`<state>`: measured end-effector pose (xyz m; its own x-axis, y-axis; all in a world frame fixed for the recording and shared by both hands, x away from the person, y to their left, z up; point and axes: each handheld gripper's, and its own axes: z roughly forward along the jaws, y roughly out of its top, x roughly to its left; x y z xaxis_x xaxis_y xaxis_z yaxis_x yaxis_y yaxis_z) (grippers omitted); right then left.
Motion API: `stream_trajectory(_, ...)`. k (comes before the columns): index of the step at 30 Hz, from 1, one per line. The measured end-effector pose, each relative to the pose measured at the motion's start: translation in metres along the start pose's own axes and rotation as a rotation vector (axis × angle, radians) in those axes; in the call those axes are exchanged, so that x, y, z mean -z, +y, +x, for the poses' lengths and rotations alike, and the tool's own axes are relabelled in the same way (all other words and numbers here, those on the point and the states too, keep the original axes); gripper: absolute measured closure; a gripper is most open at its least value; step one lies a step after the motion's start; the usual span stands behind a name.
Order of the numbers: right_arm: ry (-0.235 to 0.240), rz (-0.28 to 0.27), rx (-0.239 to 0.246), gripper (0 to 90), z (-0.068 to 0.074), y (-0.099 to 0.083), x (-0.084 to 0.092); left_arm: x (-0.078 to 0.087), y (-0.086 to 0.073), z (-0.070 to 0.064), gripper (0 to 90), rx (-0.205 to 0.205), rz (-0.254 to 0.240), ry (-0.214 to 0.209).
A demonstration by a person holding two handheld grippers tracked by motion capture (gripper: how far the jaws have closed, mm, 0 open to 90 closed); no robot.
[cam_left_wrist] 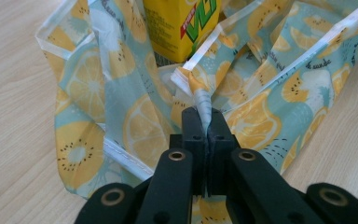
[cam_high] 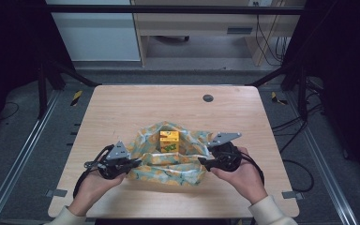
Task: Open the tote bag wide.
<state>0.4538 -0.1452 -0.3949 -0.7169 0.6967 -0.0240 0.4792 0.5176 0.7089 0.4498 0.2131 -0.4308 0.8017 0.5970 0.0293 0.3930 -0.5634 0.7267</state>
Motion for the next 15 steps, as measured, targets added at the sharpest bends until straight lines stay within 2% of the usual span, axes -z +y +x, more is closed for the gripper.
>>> stream_trajectory(7, -0.04, 0.003, 0.002, 33.9, -0.012, 0.022, 0.004, -0.006, -0.004, -0.001, 89.1, -0.002, 0.026, -0.012)
stream_trajectory(8, -0.061, -0.002, -0.005, 33.4, -0.017, 0.029, 0.003, -0.006, -0.004, -0.002, 89.1, -0.005, 0.028, -0.014)
stream_trajectory(10, -0.065, 0.005, -0.002, 33.3, -0.02, 0.033, 0.001, -0.007, -0.005, -0.003, 89.1, -0.006, 0.03, -0.014)
stream_trajectory(12, -0.063, 0.021, 0.001, 34.3, -0.028, 0.043, -0.008, -0.008, -0.006, -0.003, 89.1, -0.007, 0.035, -0.019)
stream_trajectory(15, -0.058, 0.037, 0.004, 35.6, -0.031, 0.048, -0.015, -0.009, -0.007, -0.003, 89.1, -0.005, 0.04, -0.02)
